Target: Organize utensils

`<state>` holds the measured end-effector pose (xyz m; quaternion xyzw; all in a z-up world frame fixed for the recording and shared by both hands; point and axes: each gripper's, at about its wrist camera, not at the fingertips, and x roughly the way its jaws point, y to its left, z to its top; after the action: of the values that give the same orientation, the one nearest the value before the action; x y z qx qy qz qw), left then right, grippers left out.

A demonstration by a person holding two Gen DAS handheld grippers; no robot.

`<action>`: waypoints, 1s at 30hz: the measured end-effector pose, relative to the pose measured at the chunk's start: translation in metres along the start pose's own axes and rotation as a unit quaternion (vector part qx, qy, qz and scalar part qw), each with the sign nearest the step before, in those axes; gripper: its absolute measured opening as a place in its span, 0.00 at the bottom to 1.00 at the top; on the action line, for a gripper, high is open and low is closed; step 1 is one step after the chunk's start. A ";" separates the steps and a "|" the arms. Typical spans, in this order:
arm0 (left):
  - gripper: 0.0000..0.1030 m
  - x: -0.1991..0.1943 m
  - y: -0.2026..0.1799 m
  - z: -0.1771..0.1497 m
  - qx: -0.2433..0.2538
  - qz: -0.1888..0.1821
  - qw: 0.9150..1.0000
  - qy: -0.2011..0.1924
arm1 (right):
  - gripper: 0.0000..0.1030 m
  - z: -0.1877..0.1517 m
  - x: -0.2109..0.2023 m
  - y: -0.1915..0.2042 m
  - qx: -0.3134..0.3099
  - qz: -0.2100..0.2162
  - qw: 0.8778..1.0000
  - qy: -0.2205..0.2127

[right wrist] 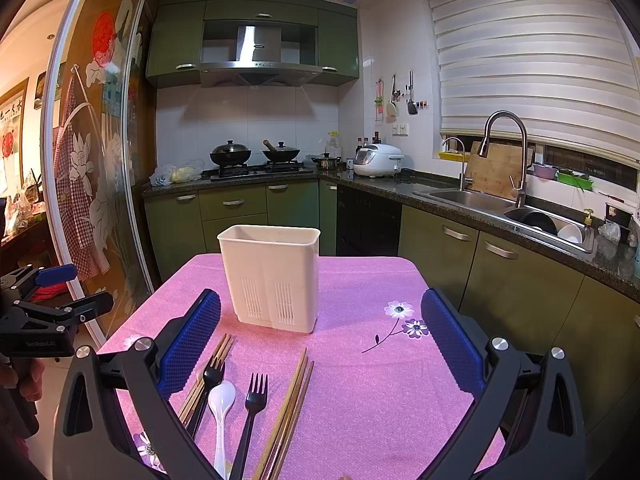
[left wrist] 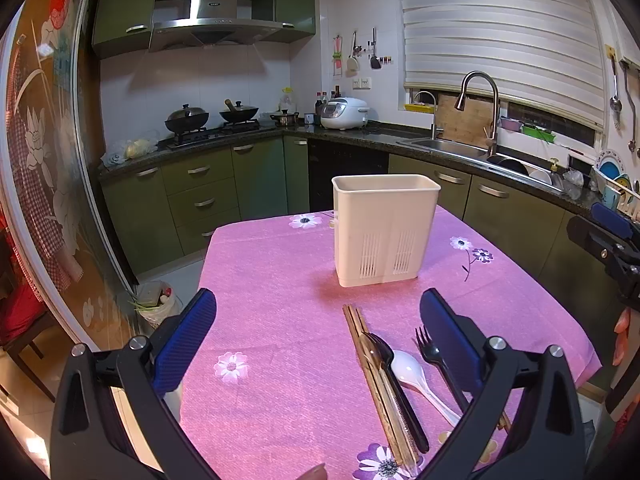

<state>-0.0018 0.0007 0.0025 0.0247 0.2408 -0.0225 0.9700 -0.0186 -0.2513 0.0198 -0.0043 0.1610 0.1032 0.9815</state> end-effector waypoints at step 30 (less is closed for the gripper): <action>0.94 0.002 -0.001 -0.003 -0.003 -0.001 1.000 0.003 | 0.96 -0.007 0.006 0.003 0.001 0.002 1.000 0.004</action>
<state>-0.0018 -0.0003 -0.0014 0.0216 0.2435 -0.0228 0.9694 -0.0156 -0.2474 0.0112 -0.0034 0.1652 0.1045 0.9807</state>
